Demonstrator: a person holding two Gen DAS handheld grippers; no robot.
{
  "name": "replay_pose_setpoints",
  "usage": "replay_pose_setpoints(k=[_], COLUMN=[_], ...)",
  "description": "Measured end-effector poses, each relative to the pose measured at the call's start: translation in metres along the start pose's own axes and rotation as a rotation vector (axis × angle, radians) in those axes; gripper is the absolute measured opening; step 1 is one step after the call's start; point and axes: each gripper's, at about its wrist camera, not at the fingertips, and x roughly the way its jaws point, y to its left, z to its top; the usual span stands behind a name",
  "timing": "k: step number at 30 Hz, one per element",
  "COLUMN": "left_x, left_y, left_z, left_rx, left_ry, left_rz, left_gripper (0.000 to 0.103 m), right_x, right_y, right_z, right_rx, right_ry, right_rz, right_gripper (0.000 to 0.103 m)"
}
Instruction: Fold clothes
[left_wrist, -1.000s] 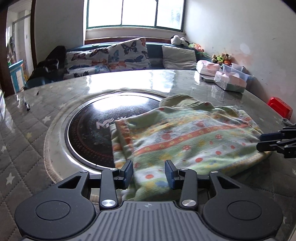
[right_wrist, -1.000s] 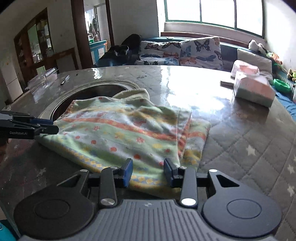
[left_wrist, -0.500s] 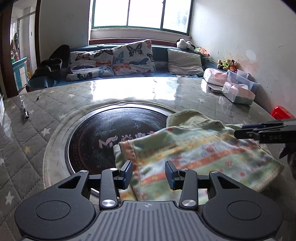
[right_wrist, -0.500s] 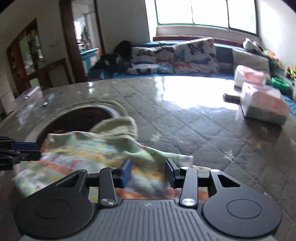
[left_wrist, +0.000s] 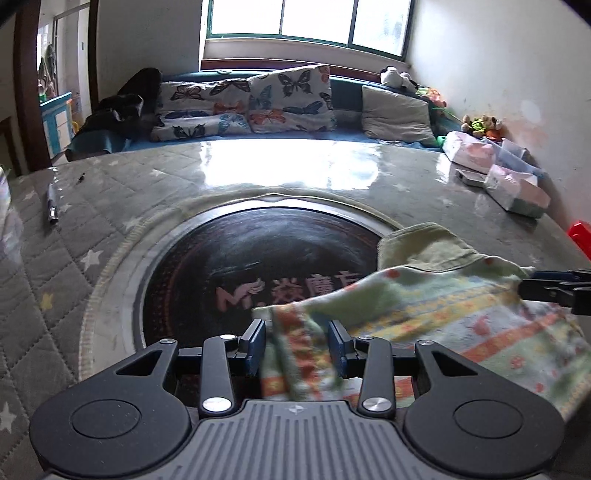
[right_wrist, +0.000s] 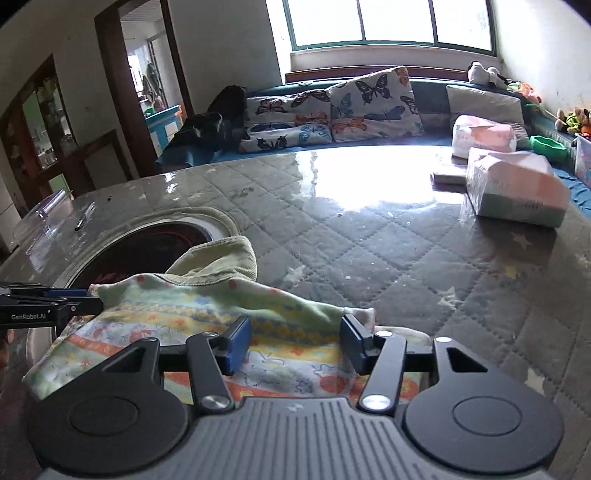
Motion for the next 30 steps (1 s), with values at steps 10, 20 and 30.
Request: replay_pose_setpoints(k=[10,20,30], left_x=[-0.006,0.03,0.012], left_y=[-0.027,-0.026,-0.02], left_z=[0.025,0.029,0.033], left_rx=[0.04,0.038,0.053], left_ry=[-0.054,0.015,0.003], left_rz=[-0.099,-0.12,-0.17], left_gripper=[0.041,0.041,0.068], right_x=[0.018,0.028,-0.022], right_y=[0.027,0.04,0.072], right_z=[0.015,0.013,0.0], right_rx=[-0.024,-0.016,0.008], right_ry=[-0.001,0.015,-0.084], right_rz=[-0.033,-0.129,-0.142], right_gripper=[0.064,0.07,0.098])
